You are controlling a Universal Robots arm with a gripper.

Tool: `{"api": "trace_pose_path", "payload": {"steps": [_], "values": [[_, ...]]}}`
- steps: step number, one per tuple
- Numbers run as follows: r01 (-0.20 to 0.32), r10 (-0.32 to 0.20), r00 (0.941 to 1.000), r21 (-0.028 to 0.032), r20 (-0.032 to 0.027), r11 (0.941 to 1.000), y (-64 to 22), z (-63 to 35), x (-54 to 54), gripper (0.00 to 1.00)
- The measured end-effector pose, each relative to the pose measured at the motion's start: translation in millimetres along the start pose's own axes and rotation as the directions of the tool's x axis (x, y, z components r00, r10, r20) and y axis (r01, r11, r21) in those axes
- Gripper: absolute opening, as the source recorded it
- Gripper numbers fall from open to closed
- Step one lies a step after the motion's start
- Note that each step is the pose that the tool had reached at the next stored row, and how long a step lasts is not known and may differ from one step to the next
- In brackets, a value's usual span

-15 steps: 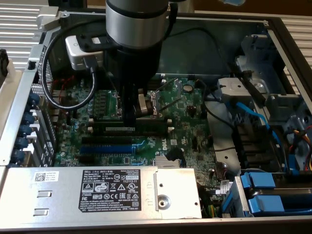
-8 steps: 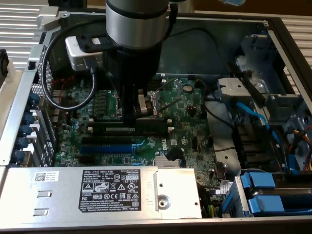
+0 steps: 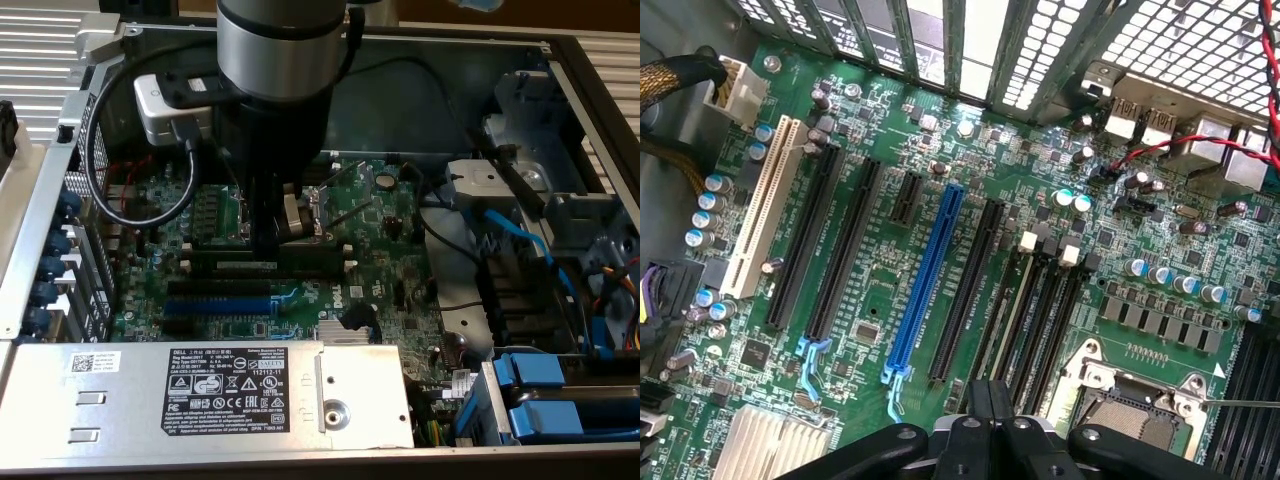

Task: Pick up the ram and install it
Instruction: 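Press down the ram until it locks into place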

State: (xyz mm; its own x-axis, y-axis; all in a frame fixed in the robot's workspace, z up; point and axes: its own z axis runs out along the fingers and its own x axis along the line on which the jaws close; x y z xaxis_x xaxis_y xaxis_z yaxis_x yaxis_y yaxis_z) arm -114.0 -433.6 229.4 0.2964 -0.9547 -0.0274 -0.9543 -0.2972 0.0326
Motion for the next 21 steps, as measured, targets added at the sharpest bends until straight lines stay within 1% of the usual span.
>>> {"api": "trace_pose_path", "payload": {"steps": [9,21], "values": [[0.000,0.000,1.0000,0.0015,0.0047,1.0000,0.1,0.7,0.6,0.11],[0.001,-0.001,0.9999,0.0046,0.0152,1.0000,0.5,1.2,1.6,0.11]]}}
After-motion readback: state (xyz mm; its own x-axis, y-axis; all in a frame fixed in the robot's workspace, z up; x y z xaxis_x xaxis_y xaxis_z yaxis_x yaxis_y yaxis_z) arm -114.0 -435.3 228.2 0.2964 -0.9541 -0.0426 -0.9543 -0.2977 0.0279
